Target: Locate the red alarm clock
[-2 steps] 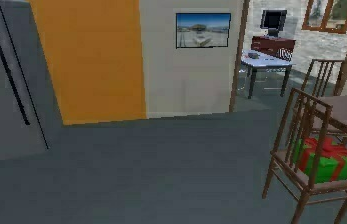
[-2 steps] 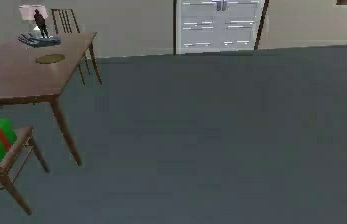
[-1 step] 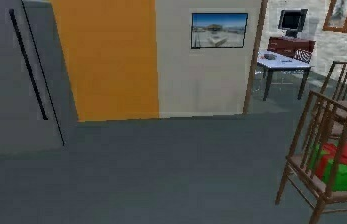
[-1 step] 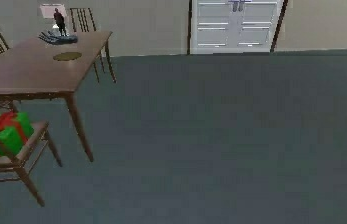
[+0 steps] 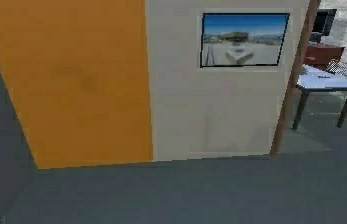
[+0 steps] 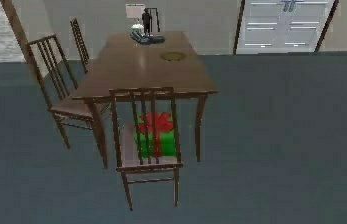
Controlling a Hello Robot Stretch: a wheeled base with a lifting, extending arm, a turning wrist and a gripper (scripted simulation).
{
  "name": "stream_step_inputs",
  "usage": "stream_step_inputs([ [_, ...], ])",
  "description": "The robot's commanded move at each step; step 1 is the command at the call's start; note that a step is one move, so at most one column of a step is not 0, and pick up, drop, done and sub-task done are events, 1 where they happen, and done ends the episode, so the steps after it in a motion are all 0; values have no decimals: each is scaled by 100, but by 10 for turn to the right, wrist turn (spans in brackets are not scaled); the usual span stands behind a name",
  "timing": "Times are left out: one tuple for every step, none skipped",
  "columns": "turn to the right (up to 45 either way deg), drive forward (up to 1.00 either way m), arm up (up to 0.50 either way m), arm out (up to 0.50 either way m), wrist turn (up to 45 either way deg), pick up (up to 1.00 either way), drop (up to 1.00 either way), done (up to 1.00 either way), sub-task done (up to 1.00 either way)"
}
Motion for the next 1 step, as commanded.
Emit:
stream_step_inputs([
  [0, 25, 0, 0, 0, 0, 0, 0, 0],
])
